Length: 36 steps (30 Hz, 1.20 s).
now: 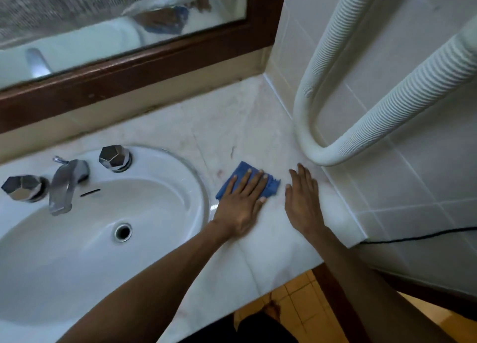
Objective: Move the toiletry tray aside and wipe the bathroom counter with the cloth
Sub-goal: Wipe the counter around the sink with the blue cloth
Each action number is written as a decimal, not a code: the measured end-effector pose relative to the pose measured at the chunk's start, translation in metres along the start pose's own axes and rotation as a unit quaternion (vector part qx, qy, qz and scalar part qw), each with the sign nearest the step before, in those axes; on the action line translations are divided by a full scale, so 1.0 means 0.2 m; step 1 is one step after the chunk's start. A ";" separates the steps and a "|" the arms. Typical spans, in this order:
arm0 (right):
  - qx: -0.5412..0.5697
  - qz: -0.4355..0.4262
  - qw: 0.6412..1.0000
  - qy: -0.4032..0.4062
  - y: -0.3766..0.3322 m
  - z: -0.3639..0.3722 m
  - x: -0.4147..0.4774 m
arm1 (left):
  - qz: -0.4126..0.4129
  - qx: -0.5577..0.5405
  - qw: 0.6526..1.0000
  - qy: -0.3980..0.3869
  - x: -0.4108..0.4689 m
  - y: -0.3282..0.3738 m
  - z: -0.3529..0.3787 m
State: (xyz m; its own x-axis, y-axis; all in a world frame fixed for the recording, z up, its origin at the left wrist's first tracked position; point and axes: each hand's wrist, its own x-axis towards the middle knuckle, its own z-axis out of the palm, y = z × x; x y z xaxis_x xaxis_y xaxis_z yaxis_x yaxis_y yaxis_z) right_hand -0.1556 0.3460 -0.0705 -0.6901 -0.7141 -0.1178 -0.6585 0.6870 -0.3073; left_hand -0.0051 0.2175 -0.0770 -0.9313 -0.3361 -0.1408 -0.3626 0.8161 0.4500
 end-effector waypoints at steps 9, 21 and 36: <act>-0.036 0.014 0.999 0.023 -0.22 0.08 0.17 | -0.190 0.023 0.980 0.049 0.50 -0.55 -0.37; -0.037 -0.008 0.995 0.094 -0.44 0.20 0.59 | -0.184 0.027 0.982 0.044 0.42 -0.58 -0.35; -0.029 0.002 0.990 0.141 -0.43 0.22 0.62 | -0.220 -0.006 0.973 0.072 0.99 -0.60 -0.47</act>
State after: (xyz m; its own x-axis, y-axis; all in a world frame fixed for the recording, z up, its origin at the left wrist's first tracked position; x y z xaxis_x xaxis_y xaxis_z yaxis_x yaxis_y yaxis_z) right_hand -0.1724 0.1925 -0.0998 -0.7442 -0.6507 0.1511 -0.6655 0.7025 -0.2524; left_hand -0.1425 0.0081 -0.0756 -0.6709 -0.7149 -0.1970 -0.7236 0.5729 0.3849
